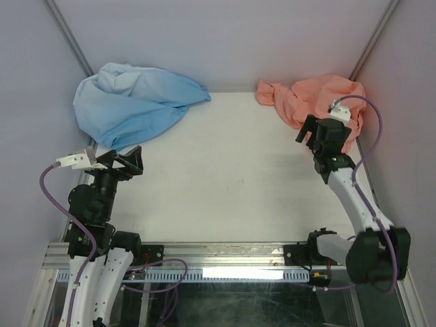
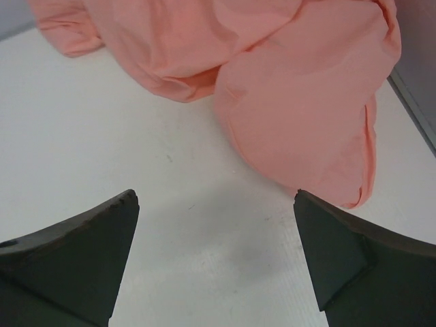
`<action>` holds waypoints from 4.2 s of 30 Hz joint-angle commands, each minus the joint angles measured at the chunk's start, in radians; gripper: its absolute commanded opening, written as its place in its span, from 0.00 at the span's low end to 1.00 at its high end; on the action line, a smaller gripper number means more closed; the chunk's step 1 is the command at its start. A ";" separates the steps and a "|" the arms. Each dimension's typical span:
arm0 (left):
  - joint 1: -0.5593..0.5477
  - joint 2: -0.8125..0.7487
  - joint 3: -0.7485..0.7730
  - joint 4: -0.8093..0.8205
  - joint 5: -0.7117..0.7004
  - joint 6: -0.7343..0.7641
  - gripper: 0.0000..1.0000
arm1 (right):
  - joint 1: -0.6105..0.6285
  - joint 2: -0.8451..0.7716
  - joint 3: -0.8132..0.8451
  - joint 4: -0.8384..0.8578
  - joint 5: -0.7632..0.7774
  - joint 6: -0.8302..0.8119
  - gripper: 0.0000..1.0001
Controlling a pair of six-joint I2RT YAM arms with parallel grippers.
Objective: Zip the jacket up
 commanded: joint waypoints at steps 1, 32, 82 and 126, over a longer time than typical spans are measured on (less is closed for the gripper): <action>0.006 -0.013 -0.004 0.054 0.034 0.013 0.99 | -0.053 0.284 0.097 0.207 0.174 -0.040 0.99; 0.002 -0.027 -0.015 0.083 0.154 0.014 0.99 | 0.743 0.497 0.681 -0.116 -0.287 -0.082 0.00; -0.736 1.344 -0.149 1.621 -0.330 0.118 0.97 | 0.682 0.203 0.758 -0.110 -0.253 -0.165 0.00; -0.522 1.387 1.174 0.069 0.233 0.161 0.15 | 0.207 0.518 0.906 -0.157 -0.114 -0.203 0.08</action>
